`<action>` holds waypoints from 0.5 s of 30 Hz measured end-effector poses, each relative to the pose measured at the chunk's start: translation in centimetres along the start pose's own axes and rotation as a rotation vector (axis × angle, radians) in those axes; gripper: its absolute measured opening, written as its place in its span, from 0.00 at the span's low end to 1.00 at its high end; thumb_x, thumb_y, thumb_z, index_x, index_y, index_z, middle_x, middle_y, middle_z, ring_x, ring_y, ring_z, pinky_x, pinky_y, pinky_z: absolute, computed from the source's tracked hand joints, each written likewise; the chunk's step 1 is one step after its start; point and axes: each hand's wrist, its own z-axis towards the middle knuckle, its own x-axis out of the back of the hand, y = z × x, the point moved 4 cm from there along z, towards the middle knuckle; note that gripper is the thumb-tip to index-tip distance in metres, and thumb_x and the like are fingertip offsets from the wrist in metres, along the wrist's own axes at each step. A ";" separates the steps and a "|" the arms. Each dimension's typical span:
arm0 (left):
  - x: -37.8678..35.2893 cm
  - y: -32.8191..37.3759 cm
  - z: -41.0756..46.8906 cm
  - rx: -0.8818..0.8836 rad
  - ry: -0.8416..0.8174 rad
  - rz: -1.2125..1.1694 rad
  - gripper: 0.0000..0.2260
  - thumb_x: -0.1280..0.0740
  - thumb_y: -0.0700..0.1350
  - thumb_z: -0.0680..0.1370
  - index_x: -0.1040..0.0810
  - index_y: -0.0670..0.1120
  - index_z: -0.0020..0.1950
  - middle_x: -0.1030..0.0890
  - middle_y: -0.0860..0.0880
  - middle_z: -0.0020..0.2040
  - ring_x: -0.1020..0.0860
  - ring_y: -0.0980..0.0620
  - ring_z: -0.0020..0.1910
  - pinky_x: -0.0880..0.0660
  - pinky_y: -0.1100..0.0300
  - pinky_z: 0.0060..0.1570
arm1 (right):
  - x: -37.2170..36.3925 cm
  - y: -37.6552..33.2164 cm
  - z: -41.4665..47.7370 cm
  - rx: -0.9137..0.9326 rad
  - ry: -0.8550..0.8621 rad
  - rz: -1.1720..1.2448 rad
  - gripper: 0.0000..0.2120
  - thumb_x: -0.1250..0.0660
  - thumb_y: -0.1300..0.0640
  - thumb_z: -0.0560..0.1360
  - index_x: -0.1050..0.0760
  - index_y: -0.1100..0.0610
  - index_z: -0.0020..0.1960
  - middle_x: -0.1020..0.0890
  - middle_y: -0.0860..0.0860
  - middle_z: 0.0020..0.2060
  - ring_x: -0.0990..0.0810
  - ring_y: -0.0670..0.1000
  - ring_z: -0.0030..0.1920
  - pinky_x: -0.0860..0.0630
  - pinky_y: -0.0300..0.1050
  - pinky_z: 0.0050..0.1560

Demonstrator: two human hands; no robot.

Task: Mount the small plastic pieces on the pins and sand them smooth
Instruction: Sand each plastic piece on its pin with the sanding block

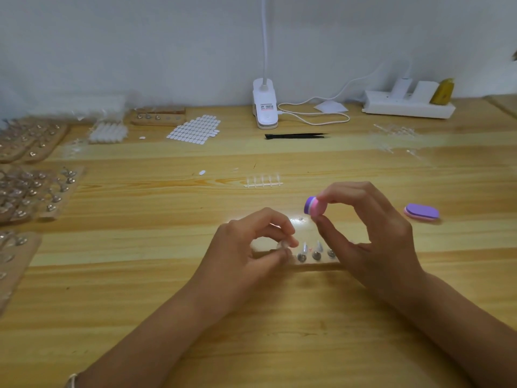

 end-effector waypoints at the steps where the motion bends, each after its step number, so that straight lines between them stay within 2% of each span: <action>1: 0.0 0.1 0.0 -0.006 0.003 -0.011 0.12 0.26 0.33 0.71 0.21 0.48 0.47 0.15 0.55 0.41 0.17 0.58 0.47 0.27 0.74 0.39 | 0.0 0.0 0.0 0.000 0.000 -0.002 0.06 0.29 0.69 0.75 0.20 0.66 0.52 0.17 0.55 0.46 0.18 0.54 0.49 0.21 0.48 0.54; 4: -0.3 0.1 0.0 0.008 -0.011 -0.025 0.12 0.25 0.33 0.71 0.21 0.46 0.47 0.15 0.52 0.40 0.17 0.58 0.47 0.28 0.75 0.42 | -0.1 0.0 0.0 0.001 -0.004 -0.006 0.05 0.29 0.69 0.75 0.20 0.67 0.51 0.17 0.55 0.45 0.17 0.55 0.48 0.22 0.47 0.53; 7: -0.4 -0.2 -0.1 0.044 -0.038 0.016 0.11 0.24 0.35 0.71 0.21 0.47 0.48 0.17 0.52 0.39 0.18 0.56 0.46 0.24 0.70 0.43 | -0.1 0.0 0.0 0.002 -0.016 -0.019 0.05 0.29 0.69 0.75 0.20 0.66 0.51 0.17 0.55 0.46 0.18 0.54 0.49 0.22 0.44 0.54; 11: -0.3 -0.2 0.0 -0.021 -0.022 0.255 0.12 0.23 0.44 0.70 0.21 0.53 0.50 0.19 0.60 0.42 0.22 0.57 0.47 0.26 0.55 0.51 | -0.1 0.0 0.0 -0.011 -0.011 -0.031 0.05 0.29 0.69 0.74 0.20 0.66 0.51 0.17 0.54 0.45 0.18 0.53 0.49 0.24 0.39 0.55; 15: -0.9 -0.2 0.3 -0.040 -0.087 0.309 0.13 0.26 0.53 0.68 0.19 0.55 0.52 0.20 0.60 0.47 0.25 0.59 0.50 0.29 0.54 0.55 | 0.1 0.2 0.0 -0.031 -0.006 -0.038 0.06 0.28 0.68 0.74 0.20 0.65 0.51 0.17 0.53 0.46 0.19 0.51 0.49 0.23 0.41 0.54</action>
